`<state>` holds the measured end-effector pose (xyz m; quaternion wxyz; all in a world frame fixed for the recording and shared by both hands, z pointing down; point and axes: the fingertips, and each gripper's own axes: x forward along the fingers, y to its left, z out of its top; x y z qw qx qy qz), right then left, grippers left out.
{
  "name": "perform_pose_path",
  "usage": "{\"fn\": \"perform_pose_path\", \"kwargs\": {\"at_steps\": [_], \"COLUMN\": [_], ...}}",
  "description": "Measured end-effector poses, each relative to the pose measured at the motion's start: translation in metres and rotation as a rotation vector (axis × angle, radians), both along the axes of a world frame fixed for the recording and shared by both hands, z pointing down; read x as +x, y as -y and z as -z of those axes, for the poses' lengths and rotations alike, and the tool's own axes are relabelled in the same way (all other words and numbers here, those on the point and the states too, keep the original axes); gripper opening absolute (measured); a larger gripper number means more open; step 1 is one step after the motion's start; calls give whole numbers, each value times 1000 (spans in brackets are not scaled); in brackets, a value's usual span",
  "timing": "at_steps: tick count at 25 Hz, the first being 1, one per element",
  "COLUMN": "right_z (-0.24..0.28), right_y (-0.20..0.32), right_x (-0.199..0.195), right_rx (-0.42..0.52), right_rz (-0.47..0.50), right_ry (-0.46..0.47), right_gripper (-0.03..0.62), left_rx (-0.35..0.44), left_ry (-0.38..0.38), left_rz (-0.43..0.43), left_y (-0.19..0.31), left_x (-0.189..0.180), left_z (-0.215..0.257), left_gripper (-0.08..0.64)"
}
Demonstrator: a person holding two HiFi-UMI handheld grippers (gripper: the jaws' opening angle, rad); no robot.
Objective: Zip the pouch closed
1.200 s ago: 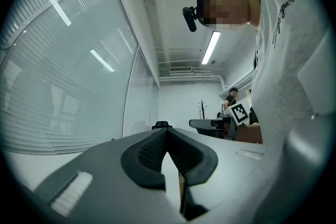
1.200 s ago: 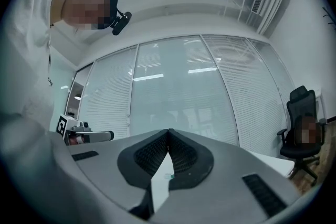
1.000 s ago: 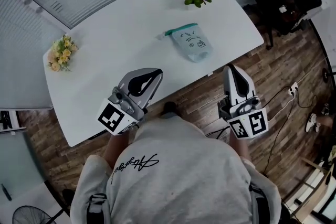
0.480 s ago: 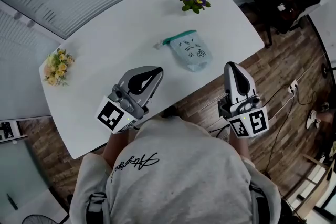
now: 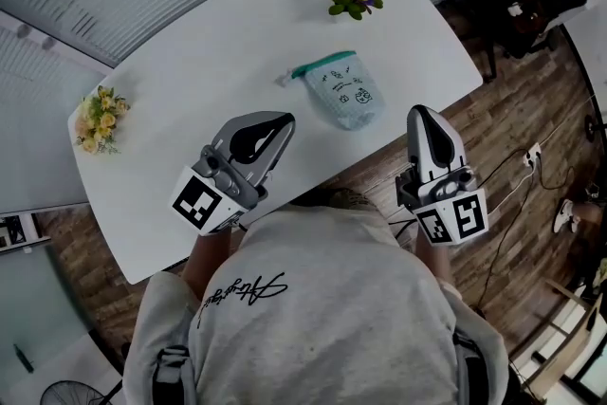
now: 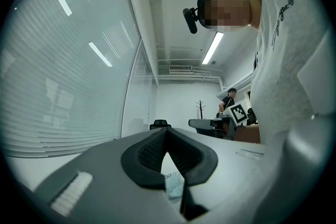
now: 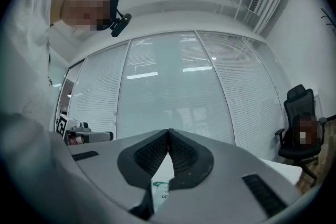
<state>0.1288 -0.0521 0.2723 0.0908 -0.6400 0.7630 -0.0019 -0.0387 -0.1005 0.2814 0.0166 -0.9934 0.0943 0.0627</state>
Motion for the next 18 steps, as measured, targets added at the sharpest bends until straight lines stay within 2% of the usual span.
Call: {"fn": "perform_pose_path", "kwargs": {"at_steps": [5,9,18], "right_z": [-1,-6,-8], "right_y": [5,23,51], "right_x": [21,41,60], "right_rx": [-8,-37,-33], "right_rz": [42,110,245], "right_ry": [-2,13,-19], "right_gripper": [1,0,0], "left_rx": [-12,11,-3], "left_ry": [8,27,39], "left_rz": [50,115,240], "left_y": [4,5,10], "left_x": [17,30,49], "left_z": [2,5,0], "left_gripper": [-2,-2,-2]}}
